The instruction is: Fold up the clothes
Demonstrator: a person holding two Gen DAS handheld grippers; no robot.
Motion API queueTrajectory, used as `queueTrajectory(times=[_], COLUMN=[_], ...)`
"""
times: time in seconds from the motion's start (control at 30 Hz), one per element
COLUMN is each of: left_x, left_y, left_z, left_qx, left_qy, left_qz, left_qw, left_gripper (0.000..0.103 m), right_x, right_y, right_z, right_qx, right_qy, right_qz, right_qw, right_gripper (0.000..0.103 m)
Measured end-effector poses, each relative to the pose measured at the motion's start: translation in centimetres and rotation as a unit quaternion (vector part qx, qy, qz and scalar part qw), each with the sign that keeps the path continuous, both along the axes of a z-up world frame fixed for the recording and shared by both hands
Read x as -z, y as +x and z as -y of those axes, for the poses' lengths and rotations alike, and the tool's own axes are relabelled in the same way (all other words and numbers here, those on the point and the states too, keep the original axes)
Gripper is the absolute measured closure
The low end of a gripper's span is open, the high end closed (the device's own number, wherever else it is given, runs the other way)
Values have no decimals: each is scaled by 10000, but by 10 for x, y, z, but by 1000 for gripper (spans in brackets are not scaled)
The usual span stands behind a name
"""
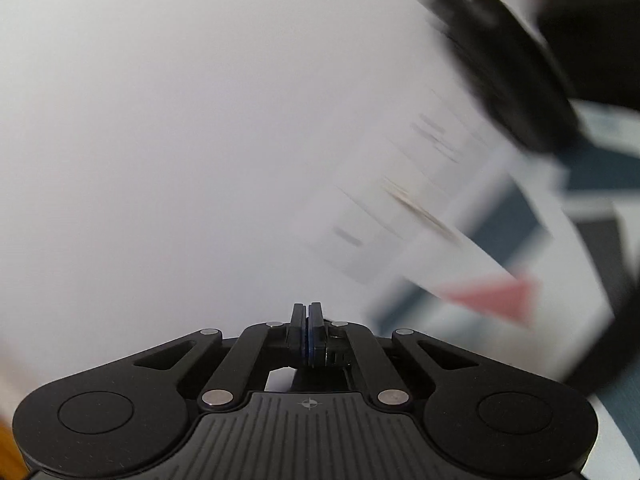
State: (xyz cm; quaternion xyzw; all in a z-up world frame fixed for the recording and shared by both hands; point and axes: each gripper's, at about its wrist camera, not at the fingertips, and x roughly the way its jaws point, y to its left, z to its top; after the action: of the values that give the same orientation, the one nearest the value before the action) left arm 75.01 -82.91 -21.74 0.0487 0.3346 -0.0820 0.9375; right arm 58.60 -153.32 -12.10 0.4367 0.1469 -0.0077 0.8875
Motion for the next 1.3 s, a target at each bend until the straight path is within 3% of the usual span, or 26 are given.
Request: queueTrajectory(times=[0.1, 0.23, 0.33, 0.4, 0.43, 0.53, 0.63, 0.9, 0.97, 1.17, 1.3], left_x=[0, 3, 4, 4, 4, 4, 5, 5, 5, 3, 6], left_y=[-1, -5, -7, -6, -6, -6, -6, -5, -5, -5, -9], left_z=[-3, -4, -4, -3, -2, -1, 0, -2, -1, 3, 18], left_qx=[-31, -4, -5, 3, 8, 4, -25, -55, -48, 139, 362], left_qy=[5, 44, 80, 113, 138, 171, 175, 194, 214, 111, 488], left_qz=[-6, -18, -22, -25, -24, -11, -2, 10, 10, -186, 102], left_qw=[10000, 10000, 10000, 9999, 9999, 9999, 9998, 9998, 9998, 9997, 9981], left_gripper=[34, 34, 34, 34, 34, 34, 34, 29, 29, 28, 28], right_x=[-14, 42, 74, 86, 91, 101, 113, 139, 136, 79, 61], right_y=[-15, -37, -57, -69, -74, -78, -72, -54, -52, -53, -43], right_z=[6, 23, 23, 23, 23, 16, 9, -3, -2, -8, -5], right_qx=[-186, 142, 413, 559, 621, 651, 633, 830, 940, 805, 913], right_qy=[-114, 496, 829, 1171, 1358, 1667, 1871, 2675, 2716, 2466, 2040], right_qz=[16, -1197, -1612, -1592, -1567, -1530, -1587, -1480, -1452, -713, -1114], right_qw=[9998, 9915, 9826, 9787, 9763, 9719, 9674, 9485, 9468, 9631, 9683], right_gripper=[102, 103, 101, 98, 94, 69, 66, 67, 96, 98, 98])
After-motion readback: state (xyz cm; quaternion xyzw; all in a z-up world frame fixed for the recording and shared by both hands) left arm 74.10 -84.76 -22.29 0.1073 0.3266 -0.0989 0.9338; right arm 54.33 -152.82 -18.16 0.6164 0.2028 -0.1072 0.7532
